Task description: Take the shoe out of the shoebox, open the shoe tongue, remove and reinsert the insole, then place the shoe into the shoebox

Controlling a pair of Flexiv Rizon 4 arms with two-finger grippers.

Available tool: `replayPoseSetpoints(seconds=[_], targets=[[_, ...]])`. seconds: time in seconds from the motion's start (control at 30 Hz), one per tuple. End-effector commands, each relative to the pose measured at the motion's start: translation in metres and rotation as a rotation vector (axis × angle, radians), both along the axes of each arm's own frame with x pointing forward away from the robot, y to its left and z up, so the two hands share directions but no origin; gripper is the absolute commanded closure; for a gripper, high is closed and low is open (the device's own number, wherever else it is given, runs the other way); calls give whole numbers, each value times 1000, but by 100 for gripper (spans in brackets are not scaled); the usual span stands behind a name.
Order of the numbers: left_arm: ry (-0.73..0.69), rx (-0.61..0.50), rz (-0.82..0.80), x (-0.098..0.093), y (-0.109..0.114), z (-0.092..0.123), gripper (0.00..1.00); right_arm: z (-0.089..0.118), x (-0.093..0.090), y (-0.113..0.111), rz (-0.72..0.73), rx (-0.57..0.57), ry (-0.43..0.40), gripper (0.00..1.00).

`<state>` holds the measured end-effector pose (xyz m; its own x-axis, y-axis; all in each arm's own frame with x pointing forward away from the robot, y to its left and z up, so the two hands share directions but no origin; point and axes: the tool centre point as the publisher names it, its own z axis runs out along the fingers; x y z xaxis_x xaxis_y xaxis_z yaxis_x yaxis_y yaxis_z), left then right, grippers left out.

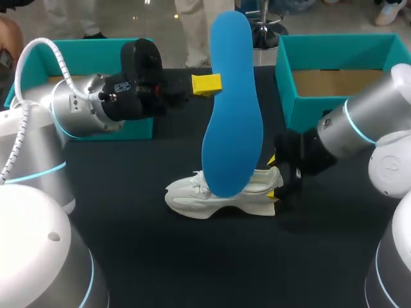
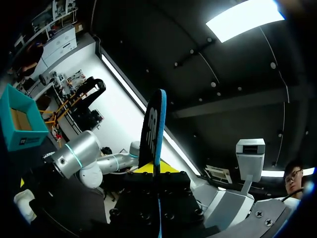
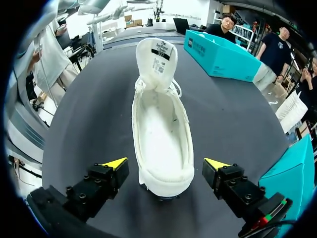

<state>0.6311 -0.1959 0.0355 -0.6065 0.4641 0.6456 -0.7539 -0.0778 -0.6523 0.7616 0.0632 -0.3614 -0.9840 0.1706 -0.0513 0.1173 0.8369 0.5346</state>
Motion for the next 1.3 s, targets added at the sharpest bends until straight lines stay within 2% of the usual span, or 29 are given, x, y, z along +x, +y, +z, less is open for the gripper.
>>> replayPoseSetpoints(seconds=[0.03,0.3,0.33,0.4,0.57,0.7,1.17,1.3], targets=[[0,-1,1,0,0,0,100,16,-4,3,-39,-247,30,0],[0,-1,1,0,0,0,100,24,-8,5,-34,-343,100,0],[0,-1,1,0,0,0,100,24,-8,6,-39,-426,115,0],[0,-1,1,0,0,0,100,25,-7,10,-29,-417,104,0],[0,-1,1,0,0,0,100,32,-4,11,-55,-484,100,0],[0,-1,1,0,0,0,100,34,-3,12,-96,-506,109,0],[0,-1,1,0,0,0,100,34,-3,12,-96,-506,109,0],[0,-1,1,0,0,0,100,41,-4,6,-86,-500,106,0]])
